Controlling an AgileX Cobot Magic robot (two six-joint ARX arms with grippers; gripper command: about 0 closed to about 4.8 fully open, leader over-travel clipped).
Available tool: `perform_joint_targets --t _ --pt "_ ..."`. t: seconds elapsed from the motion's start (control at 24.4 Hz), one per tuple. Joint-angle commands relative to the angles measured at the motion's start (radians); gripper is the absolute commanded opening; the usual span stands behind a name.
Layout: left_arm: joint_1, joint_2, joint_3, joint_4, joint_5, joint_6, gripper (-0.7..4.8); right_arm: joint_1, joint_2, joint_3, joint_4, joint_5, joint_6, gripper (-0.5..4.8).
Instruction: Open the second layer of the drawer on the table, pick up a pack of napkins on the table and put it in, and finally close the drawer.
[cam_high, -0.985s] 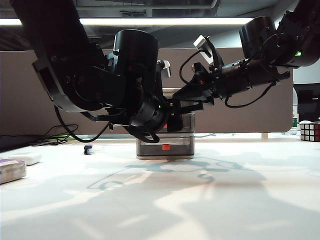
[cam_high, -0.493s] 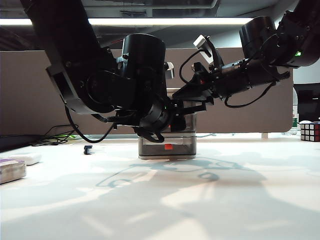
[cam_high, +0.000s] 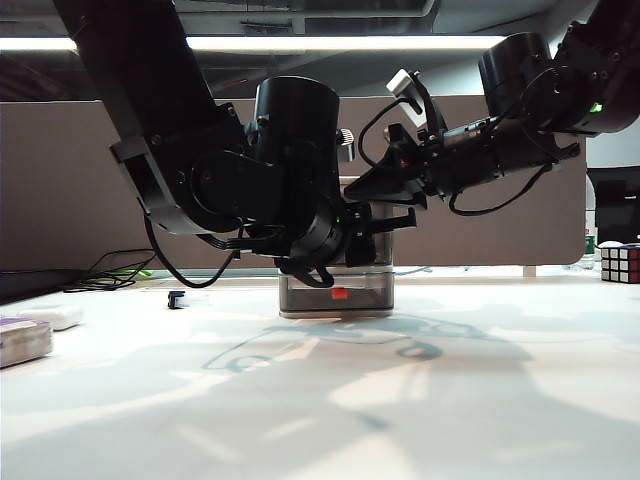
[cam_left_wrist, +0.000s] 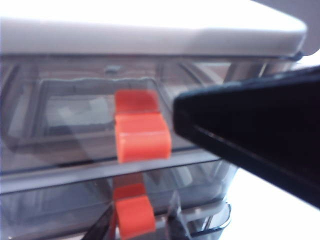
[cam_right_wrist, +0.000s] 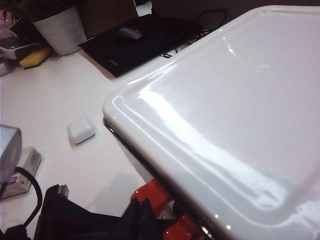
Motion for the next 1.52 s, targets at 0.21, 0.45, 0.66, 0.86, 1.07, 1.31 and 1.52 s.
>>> perform_joint_targets --t 0.21,0.45,0.66,0.86,1.07,1.31,1.52 --pt "0.002 -0.003 0.006 0.01 -0.029 0.03 0.46 0.001 -0.003 0.006 0.014 -0.008 0.0 -0.05" --pt "0.002 -0.003 0.006 0.008 -0.029 0.037 -0.06 0.001 -0.003 0.006 0.014 -0.007 0.0 -0.05" --pt "0.002 -0.004 0.006 -0.021 -0.029 0.037 -0.06 0.001 -0.003 0.006 0.018 -0.004 0.0 -0.05" --pt "-0.007 -0.019 -0.018 -0.037 -0.052 0.054 -0.06 0.002 -0.003 0.006 0.018 -0.005 0.005 -0.05" --pt "-0.013 -0.063 -0.087 -0.03 -0.074 0.052 -0.06 0.014 -0.003 0.006 0.018 -0.003 0.007 -0.05" --pt "-0.021 -0.113 -0.14 -0.03 -0.078 0.052 -0.06 0.034 -0.003 0.006 0.022 0.032 0.004 -0.05" --pt "-0.051 -0.168 -0.224 -0.031 -0.108 0.042 -0.06 0.038 -0.003 0.007 0.033 0.057 0.004 -0.05"
